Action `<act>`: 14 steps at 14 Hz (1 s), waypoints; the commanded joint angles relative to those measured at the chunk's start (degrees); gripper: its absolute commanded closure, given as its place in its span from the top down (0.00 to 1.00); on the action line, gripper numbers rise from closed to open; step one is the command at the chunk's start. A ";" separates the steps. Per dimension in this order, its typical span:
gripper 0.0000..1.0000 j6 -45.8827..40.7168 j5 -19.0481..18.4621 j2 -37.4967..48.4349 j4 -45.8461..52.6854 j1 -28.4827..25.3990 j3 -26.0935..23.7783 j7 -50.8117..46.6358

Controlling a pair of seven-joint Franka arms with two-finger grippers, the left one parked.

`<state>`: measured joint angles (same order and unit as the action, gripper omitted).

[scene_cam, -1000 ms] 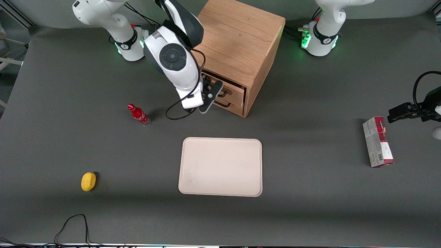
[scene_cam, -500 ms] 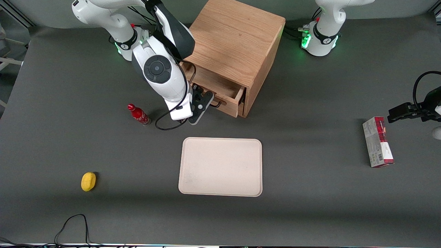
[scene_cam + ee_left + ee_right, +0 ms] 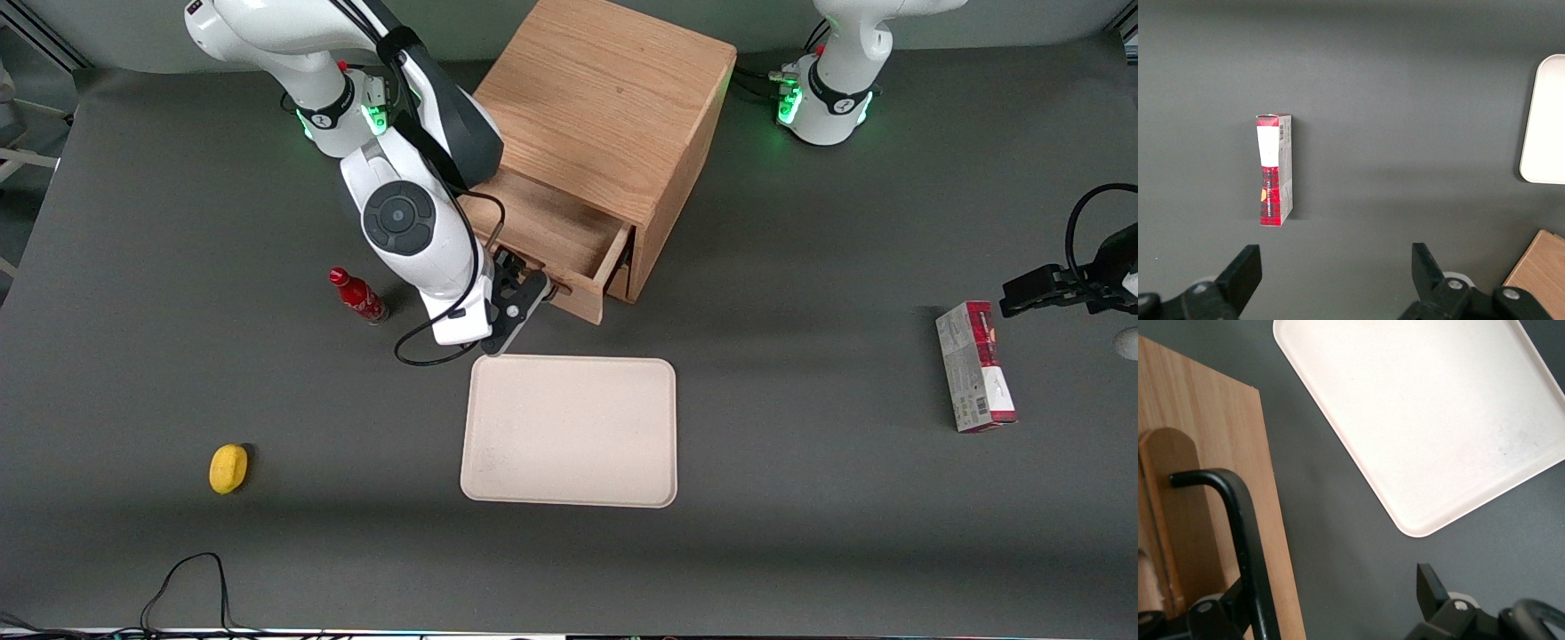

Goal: Open upper drawer
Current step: 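Pull the upper drawer handle outward from the cabinet with the right gripper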

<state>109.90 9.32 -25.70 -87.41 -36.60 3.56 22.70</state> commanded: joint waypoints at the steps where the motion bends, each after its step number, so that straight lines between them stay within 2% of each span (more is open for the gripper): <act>1: 1.00 -1.71 -0.97 -2.51 4.00 1.79 0.13 1.28; 6: 1.00 -5.39 -0.97 -5.58 9.44 4.43 0.13 2.26; 10: 1.00 -5.66 -2.72 -6.81 11.21 6.45 0.04 2.52; 14: 1.00 -5.66 -2.81 -7.61 12.61 8.12 0.04 2.96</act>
<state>105.59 7.74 -31.57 -78.12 -29.65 3.75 24.39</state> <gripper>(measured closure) 0.000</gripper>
